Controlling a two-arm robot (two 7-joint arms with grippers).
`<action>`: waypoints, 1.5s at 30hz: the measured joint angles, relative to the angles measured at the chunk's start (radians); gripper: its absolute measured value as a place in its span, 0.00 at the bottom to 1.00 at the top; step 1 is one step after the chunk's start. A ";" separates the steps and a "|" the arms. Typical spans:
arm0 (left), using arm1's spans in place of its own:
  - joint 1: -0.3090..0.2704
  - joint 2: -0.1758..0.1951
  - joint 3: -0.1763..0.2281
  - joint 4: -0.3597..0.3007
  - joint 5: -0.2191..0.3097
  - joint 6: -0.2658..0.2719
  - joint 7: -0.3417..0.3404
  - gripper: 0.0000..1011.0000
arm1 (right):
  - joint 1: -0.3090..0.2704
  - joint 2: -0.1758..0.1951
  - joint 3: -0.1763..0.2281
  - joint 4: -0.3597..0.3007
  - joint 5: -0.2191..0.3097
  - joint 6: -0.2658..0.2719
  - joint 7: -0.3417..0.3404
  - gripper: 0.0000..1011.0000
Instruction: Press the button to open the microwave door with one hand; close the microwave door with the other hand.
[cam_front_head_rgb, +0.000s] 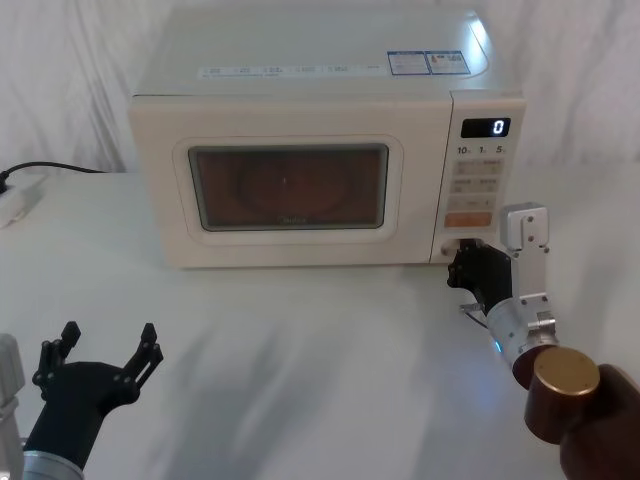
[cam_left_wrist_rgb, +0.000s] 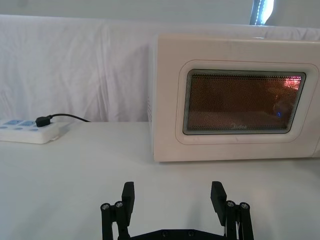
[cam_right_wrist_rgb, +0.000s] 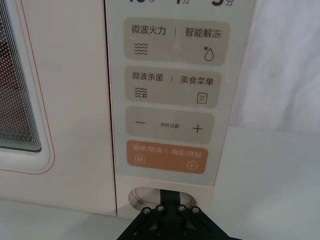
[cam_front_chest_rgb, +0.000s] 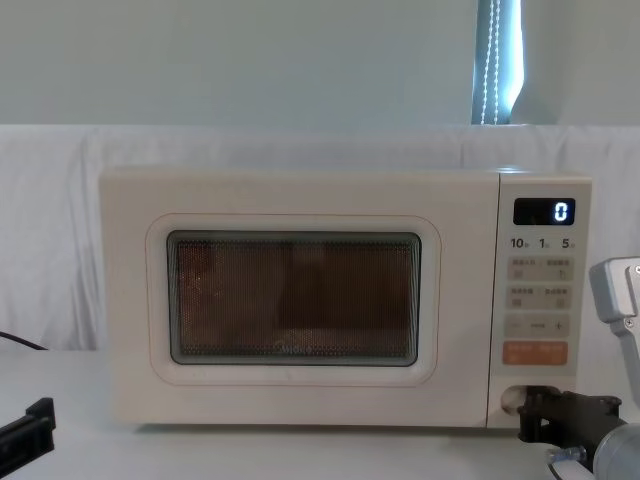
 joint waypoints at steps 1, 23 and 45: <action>0.000 0.000 0.000 0.000 0.000 0.000 0.000 0.99 | 0.000 0.000 0.000 0.001 -0.001 0.000 -0.001 0.00; 0.000 0.000 0.000 0.000 0.000 0.000 0.000 0.99 | 0.016 -0.004 0.004 0.019 -0.009 -0.004 -0.009 0.00; 0.000 0.000 0.000 0.000 0.000 0.000 0.000 0.99 | -0.102 0.003 -0.006 -0.165 0.008 0.061 0.036 0.00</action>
